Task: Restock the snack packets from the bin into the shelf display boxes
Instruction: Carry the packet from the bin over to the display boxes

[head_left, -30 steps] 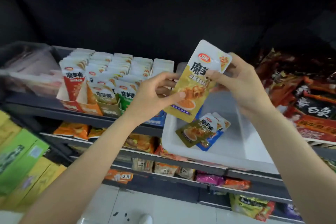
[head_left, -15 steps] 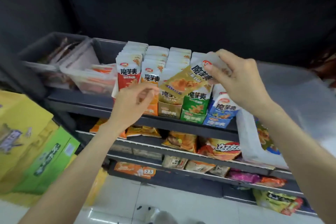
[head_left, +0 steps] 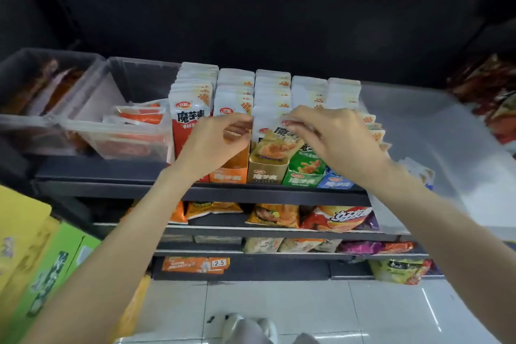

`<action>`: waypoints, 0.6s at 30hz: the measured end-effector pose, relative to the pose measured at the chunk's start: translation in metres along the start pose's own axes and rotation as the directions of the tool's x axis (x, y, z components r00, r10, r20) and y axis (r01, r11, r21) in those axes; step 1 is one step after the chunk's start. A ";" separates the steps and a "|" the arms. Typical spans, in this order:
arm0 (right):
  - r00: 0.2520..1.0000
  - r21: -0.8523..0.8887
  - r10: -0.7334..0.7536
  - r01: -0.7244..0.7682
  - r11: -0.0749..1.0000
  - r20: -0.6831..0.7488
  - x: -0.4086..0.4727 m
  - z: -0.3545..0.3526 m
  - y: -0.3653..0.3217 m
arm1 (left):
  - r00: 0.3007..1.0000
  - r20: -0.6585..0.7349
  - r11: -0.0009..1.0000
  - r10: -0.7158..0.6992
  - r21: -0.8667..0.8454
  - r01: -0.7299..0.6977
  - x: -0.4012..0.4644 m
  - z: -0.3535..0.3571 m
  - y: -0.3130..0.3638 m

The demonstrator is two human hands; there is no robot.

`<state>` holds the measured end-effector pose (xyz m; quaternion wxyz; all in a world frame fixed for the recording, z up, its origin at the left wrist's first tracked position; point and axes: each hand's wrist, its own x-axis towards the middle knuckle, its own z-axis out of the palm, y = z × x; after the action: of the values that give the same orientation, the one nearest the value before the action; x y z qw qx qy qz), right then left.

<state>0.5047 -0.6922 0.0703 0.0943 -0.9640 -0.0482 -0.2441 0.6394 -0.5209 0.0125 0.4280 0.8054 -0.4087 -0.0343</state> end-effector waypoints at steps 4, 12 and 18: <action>0.994 -0.082 -0.035 0.043 0.996 0.101 0.017 0.012 -0.003 | 0.996 -0.087 0.999 0.013 -0.035 -0.016 0.006 0.008 -0.001; 0.968 -0.063 0.008 0.008 0.998 0.249 0.014 0.038 -0.010 | 0.991 -0.127 0.998 0.052 -0.041 -0.058 0.014 0.013 -0.006; 0.979 0.069 0.178 -0.172 0.983 -0.098 -0.003 -0.019 0.005 | 0.882 -0.403 0.966 0.246 0.178 -0.188 0.002 0.012 0.027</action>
<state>0.4936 -0.7007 0.0842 0.1466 -0.9472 0.0346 -0.2832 0.6188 -0.5383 0.0246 0.4523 0.7696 -0.3957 0.2160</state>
